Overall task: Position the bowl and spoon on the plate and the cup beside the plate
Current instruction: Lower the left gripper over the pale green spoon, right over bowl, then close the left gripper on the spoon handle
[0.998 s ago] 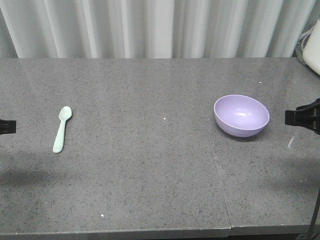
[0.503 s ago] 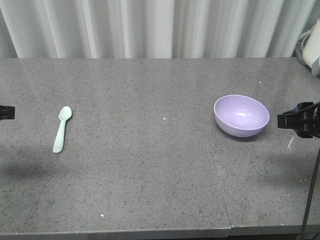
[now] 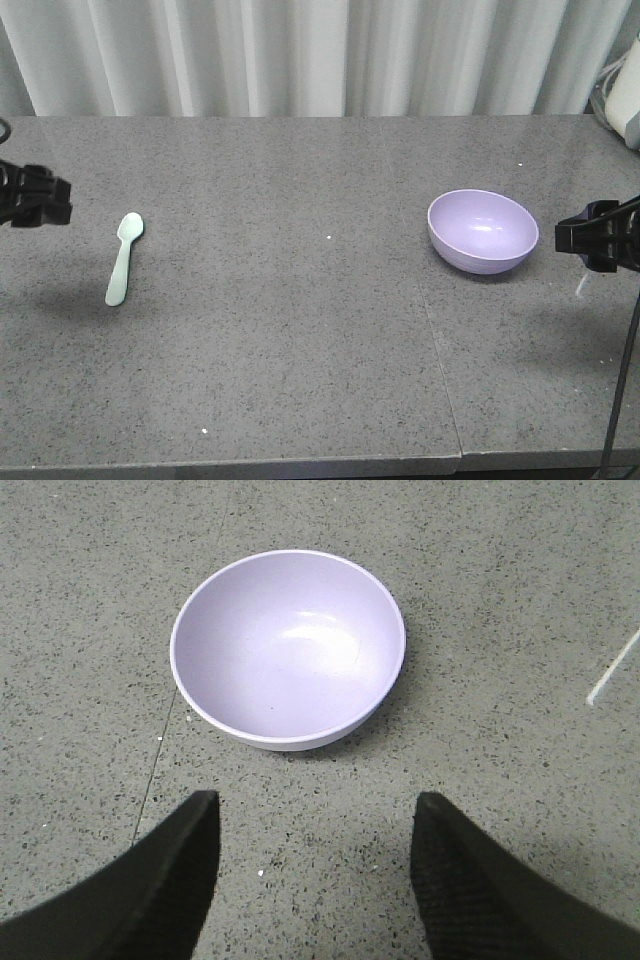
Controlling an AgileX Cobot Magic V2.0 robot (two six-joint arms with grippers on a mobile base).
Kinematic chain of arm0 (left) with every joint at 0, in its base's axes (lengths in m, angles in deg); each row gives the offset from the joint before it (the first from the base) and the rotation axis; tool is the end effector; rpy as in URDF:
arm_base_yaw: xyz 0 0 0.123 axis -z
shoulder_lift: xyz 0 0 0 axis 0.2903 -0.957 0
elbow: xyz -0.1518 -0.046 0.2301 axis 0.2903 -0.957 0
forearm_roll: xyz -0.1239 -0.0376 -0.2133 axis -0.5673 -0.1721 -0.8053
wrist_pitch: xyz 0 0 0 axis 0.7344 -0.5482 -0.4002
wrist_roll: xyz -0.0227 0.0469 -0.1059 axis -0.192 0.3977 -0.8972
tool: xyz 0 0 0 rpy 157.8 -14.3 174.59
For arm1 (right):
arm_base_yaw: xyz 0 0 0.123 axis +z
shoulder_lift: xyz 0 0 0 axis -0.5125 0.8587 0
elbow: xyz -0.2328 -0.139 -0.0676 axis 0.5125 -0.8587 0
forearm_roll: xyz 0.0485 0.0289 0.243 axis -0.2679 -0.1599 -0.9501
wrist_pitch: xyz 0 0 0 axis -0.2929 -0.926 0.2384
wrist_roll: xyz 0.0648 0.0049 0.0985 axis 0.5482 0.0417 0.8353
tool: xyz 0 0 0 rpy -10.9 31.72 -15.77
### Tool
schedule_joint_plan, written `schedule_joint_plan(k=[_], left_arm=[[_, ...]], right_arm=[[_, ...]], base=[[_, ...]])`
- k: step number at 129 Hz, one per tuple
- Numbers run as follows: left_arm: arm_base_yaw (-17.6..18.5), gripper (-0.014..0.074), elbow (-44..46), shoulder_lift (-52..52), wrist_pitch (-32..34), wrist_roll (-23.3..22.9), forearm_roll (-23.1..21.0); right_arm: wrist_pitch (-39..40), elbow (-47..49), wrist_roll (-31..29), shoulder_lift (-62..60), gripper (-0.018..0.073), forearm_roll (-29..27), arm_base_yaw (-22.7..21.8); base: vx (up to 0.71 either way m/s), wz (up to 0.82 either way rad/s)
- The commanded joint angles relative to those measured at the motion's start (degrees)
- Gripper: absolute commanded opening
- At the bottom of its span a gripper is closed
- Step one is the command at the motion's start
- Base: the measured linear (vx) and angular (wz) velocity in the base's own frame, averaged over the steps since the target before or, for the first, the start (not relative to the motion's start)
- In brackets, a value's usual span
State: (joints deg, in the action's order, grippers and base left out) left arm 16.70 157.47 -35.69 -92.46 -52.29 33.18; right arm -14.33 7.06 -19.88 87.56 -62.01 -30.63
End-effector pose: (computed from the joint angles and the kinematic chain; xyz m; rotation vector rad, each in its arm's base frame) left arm 0.3197 -0.0140 0.3072 0.0680 2.5496 -0.1551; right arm 0.2581 0.0144 0.2983 -0.0826 2.2845 0.1251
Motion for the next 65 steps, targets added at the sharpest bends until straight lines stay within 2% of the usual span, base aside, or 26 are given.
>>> schedule_joint_plan(k=[1, 21, 33, 52, 65], left_arm=[[0.45, 0.0502, 5.88, -2.06, 0.78, 0.63, -1.41], [0.52, 0.0502, 10.01, -7.11, -0.43, 0.98, -1.46], [2.19, 0.0502, 11.3, -9.53, -0.41, 1.03, -0.78], [5.82, 0.0502, 11.74, -13.63, 1.48, 0.88, 3.68], [6.18, 0.0502, 11.74, -15.95, 1.79, -1.63, 4.13]], right_arm=[[3.57, 2.0, -0.43, -0.86, 0.0418, -0.11, -0.14], [3.57, 2.0, -0.43, -0.86, 0.0418, -0.17, -0.14], [3.52, 2.0, -0.43, -0.86, 0.0418, -0.17, -0.14], [3.46, 2.0, -0.43, -0.86, 0.0418, -0.17, -0.14], [3.41, 2.0, -0.43, -0.86, 0.0418, -0.17, -0.14]], base=[[0.0, 0.0], [0.0, 0.0], [0.0, 0.0], [0.0, 0.0], [0.0, 0.0]])
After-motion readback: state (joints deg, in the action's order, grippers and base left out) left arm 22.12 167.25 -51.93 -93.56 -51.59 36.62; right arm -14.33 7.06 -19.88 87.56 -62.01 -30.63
